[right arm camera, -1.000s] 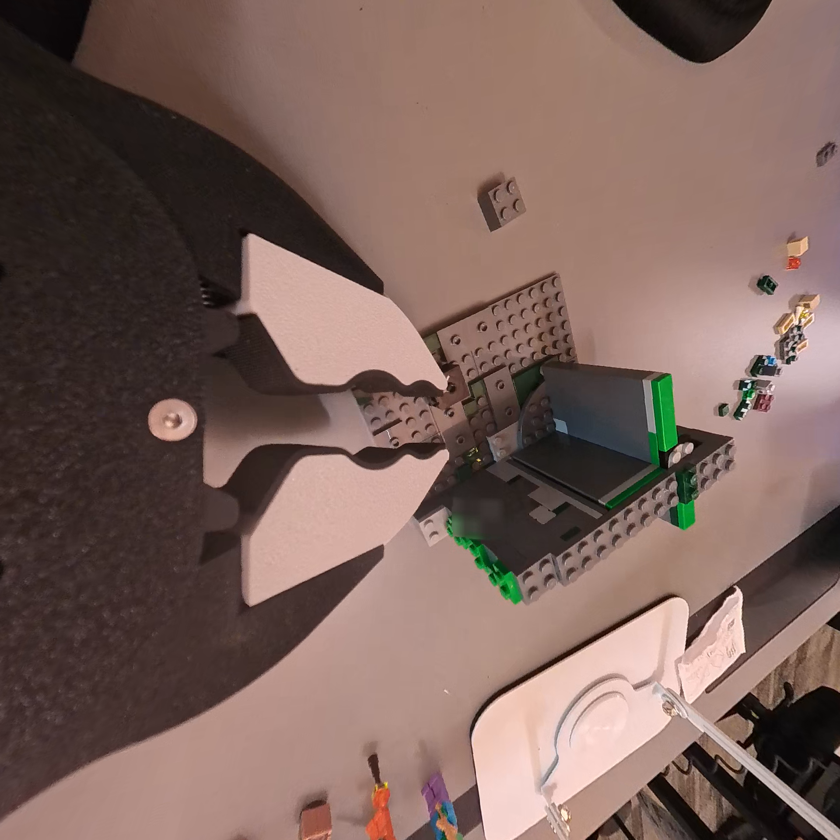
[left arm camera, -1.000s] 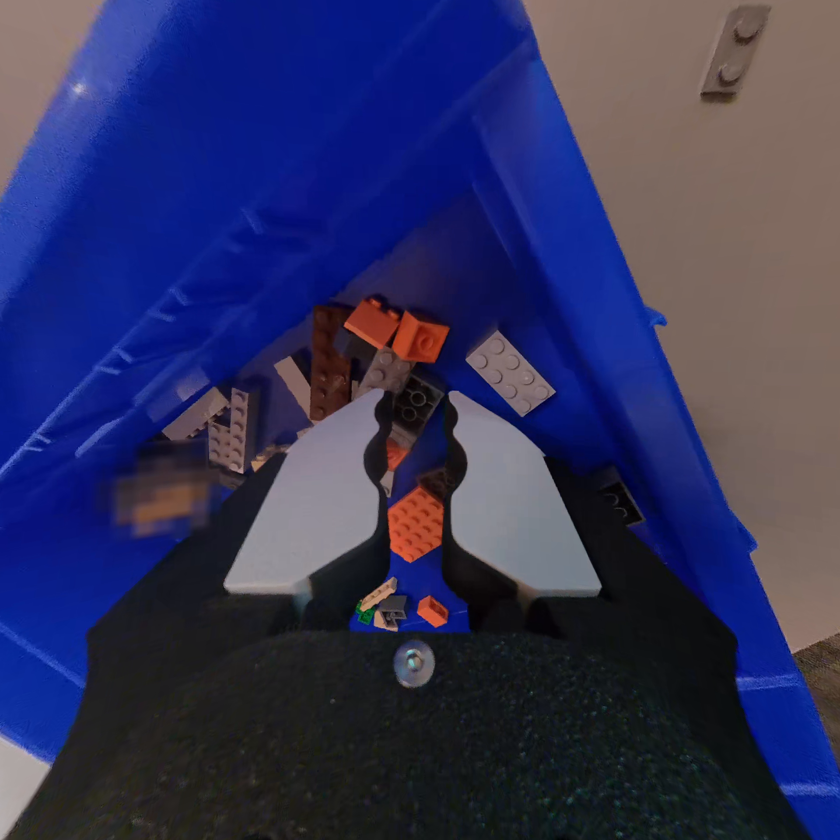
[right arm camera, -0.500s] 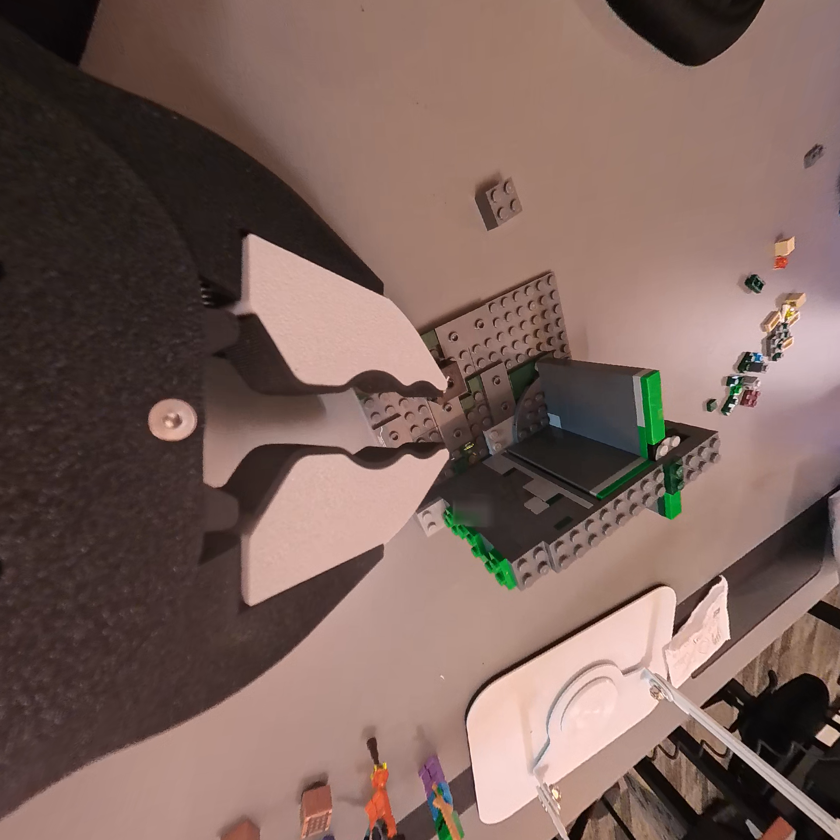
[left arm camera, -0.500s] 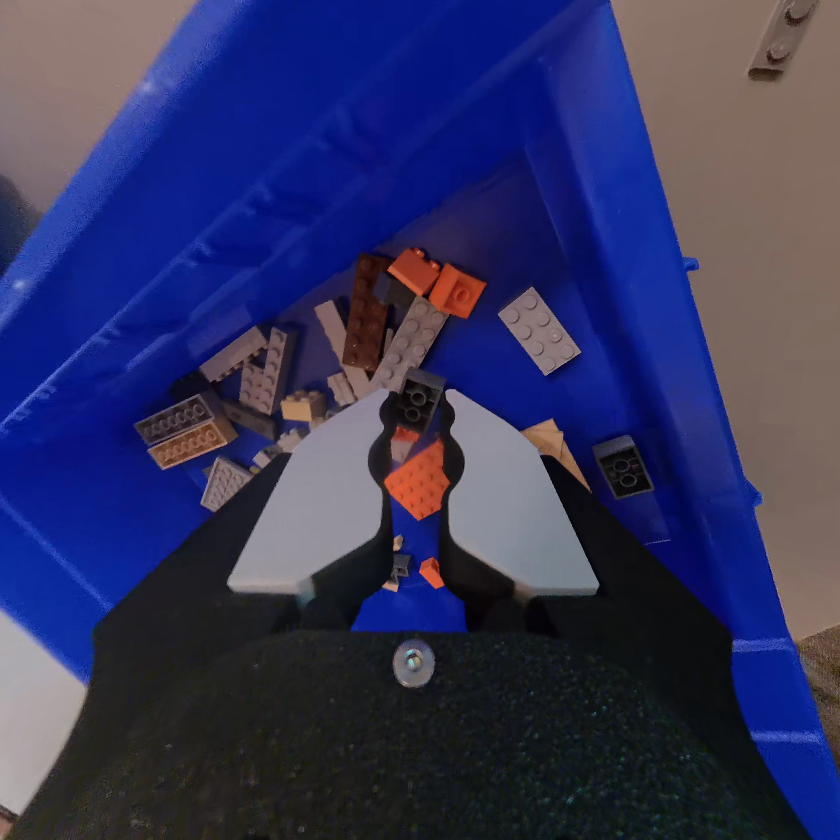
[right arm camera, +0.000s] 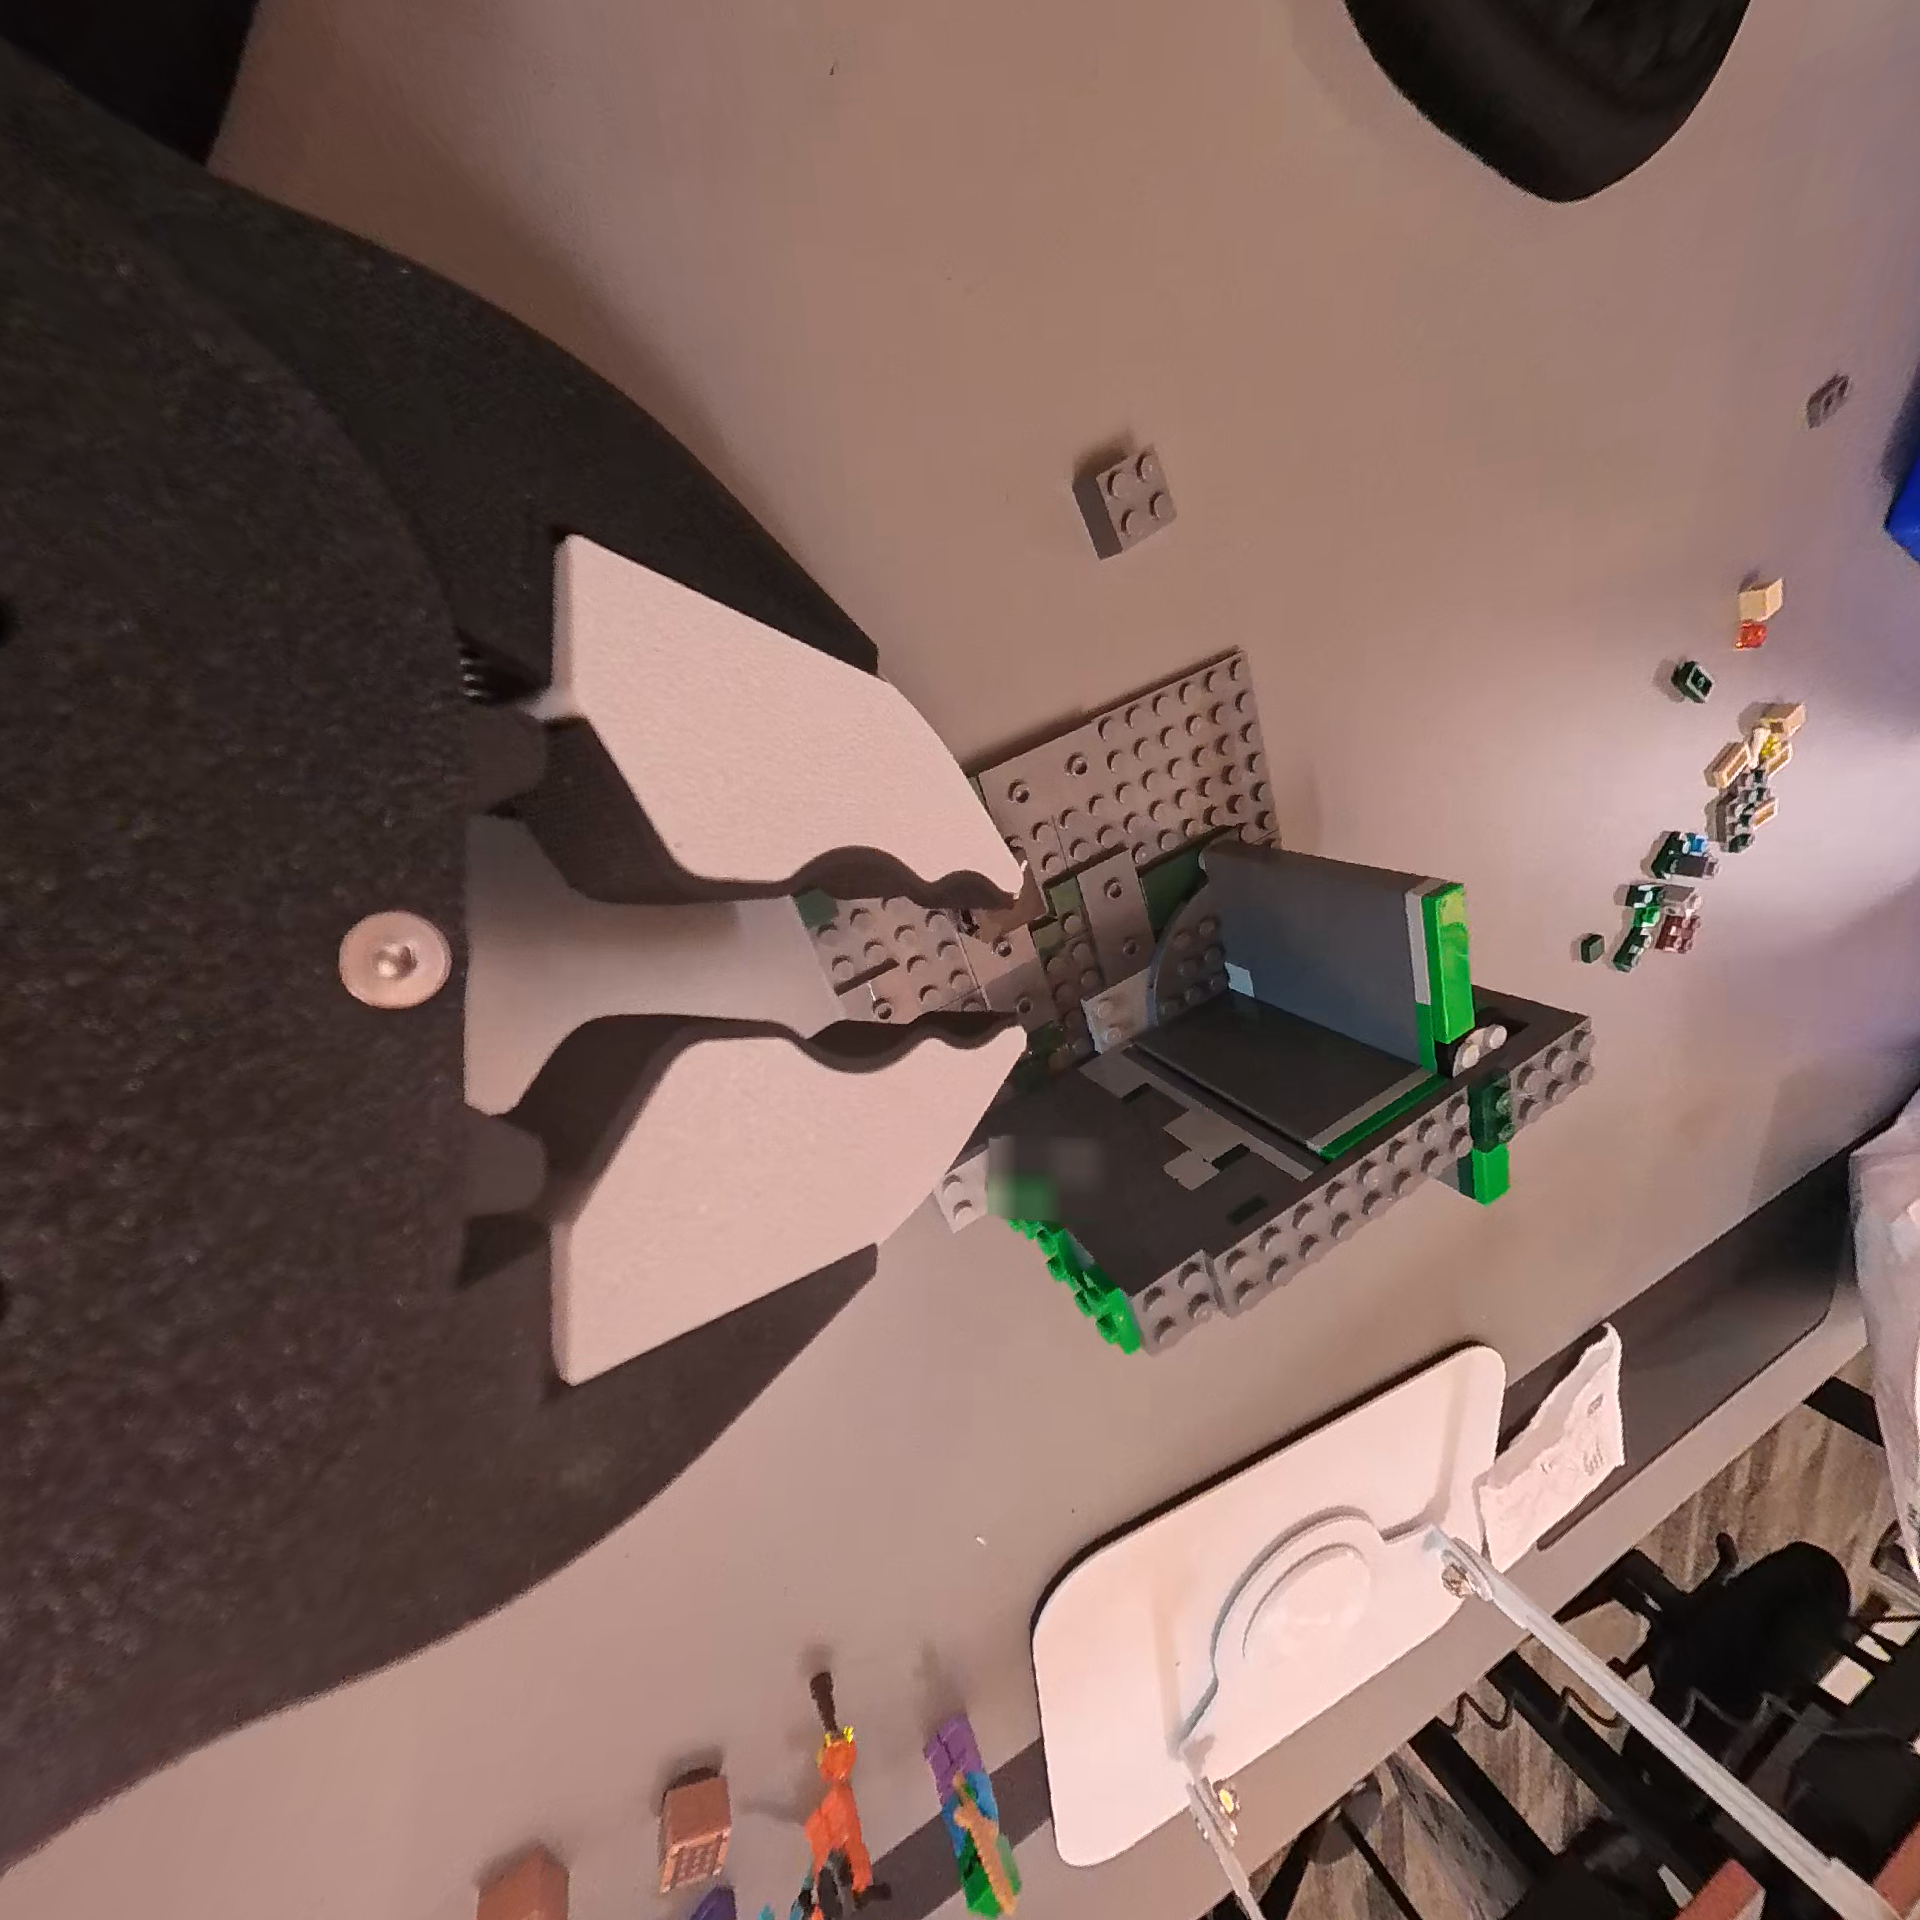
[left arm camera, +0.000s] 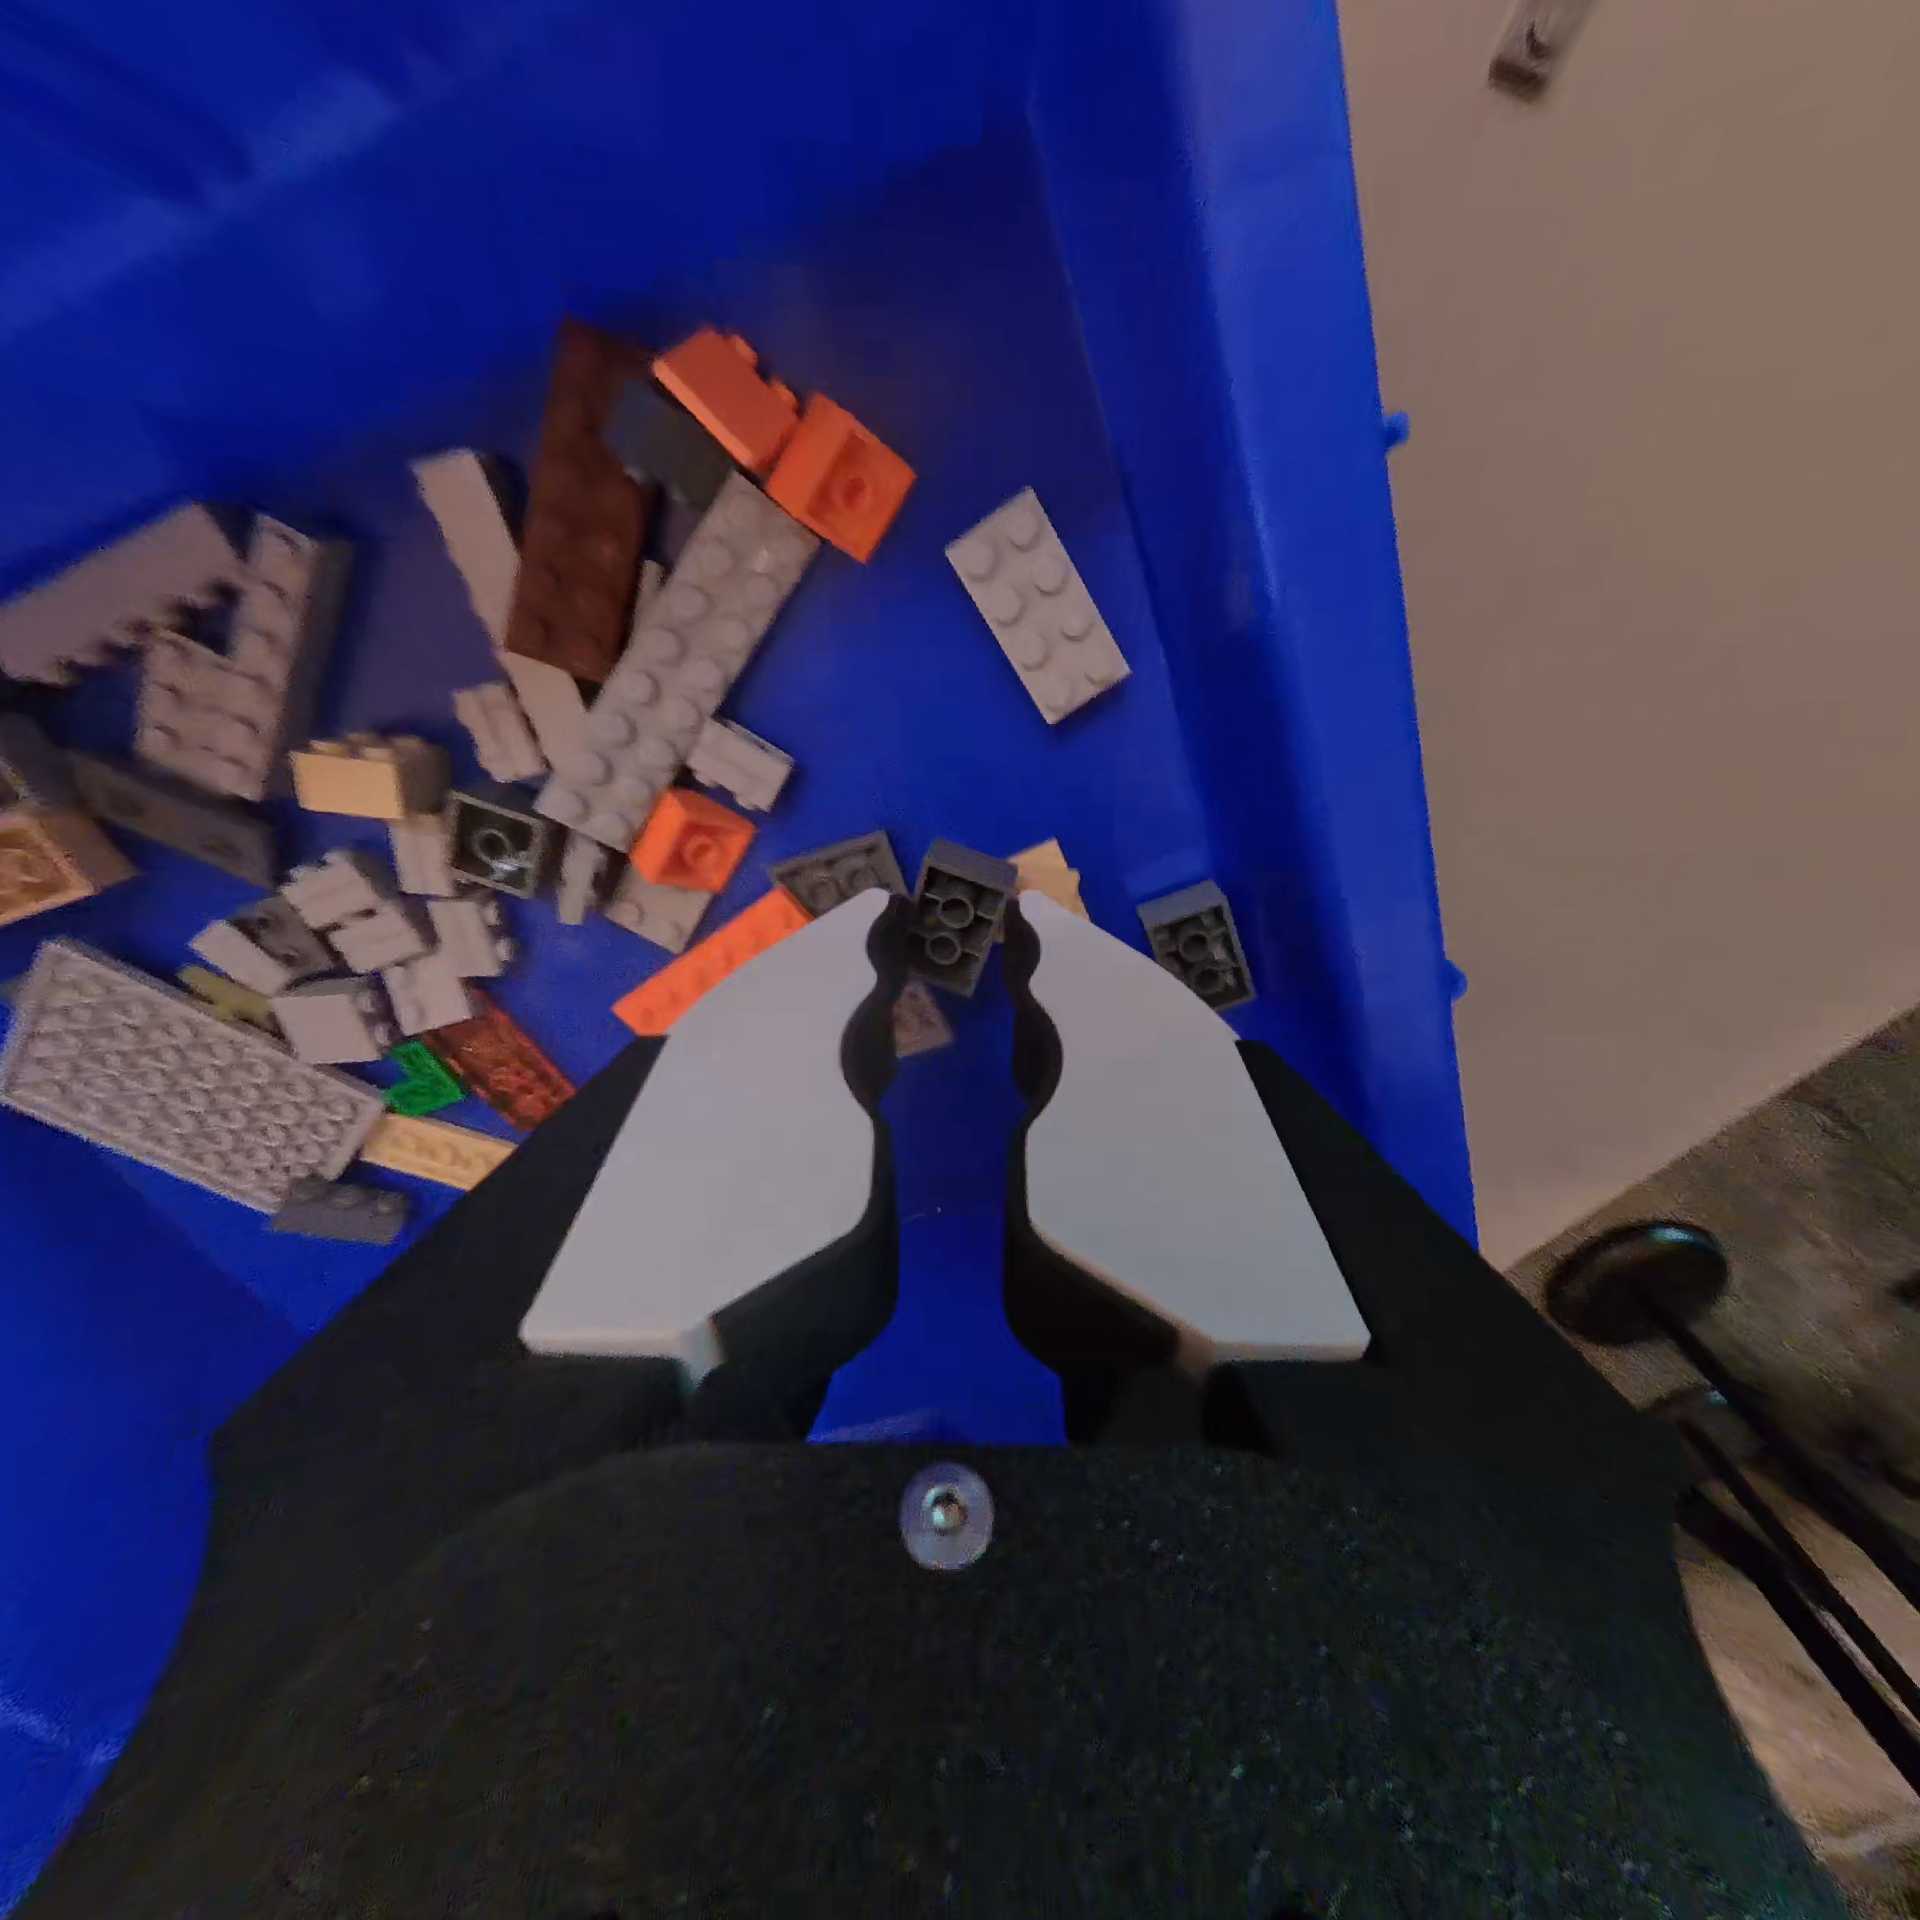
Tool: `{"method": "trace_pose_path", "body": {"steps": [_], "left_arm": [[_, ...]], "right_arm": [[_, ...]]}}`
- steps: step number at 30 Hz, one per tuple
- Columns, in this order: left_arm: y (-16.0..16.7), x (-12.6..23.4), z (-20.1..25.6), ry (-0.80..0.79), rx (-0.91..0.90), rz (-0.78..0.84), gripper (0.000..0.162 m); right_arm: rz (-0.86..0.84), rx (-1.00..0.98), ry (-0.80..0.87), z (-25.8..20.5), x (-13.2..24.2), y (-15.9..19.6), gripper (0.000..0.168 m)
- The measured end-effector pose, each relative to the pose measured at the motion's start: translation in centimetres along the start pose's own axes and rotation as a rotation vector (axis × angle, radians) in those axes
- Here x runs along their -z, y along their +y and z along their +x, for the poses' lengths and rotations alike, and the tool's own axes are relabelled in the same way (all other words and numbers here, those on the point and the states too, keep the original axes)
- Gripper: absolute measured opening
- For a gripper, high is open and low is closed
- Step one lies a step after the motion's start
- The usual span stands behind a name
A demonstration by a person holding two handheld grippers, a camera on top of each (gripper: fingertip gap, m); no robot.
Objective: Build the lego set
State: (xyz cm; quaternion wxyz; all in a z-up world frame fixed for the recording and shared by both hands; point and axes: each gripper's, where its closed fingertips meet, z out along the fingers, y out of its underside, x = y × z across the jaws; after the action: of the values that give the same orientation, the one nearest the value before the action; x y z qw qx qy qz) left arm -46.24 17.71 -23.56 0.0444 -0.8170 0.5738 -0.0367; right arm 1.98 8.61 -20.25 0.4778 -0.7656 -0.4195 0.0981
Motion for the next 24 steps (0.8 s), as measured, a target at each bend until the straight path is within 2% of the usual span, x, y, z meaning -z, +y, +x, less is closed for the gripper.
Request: {"method": "trace_pose_path", "body": {"steps": [2,5,12,16,24], "left_arm": [[0.8,-0.1,0.7,0.062,0.012,-0.032,0.019],[1.6,0.1,-0.1,0.032,0.006,-0.054,0.021],[1.6,1.7,-4.4,-0.175,0.02,-0.023,0.023],[1.0,2.7,-7.0,-0.279,0.037,0.034,0.016],[0.7,1.8,-9.4,-0.315,0.038,0.03,0.011]], "right_arm": [[0.004,0.003,0.001,0.0,0.1,-0.1,0.018],[0.006,0.003,0.002,0.0,0.1,-0.2,0.018],[-0.007,0.003,-0.003,-0.2,-0.2,0.1,0.018],[-0.011,0.001,-0.003,-0.2,-0.3,0.2,0.018],[-0.018,-0.003,-0.004,-0.1,-0.4,0.4,0.018]]}}
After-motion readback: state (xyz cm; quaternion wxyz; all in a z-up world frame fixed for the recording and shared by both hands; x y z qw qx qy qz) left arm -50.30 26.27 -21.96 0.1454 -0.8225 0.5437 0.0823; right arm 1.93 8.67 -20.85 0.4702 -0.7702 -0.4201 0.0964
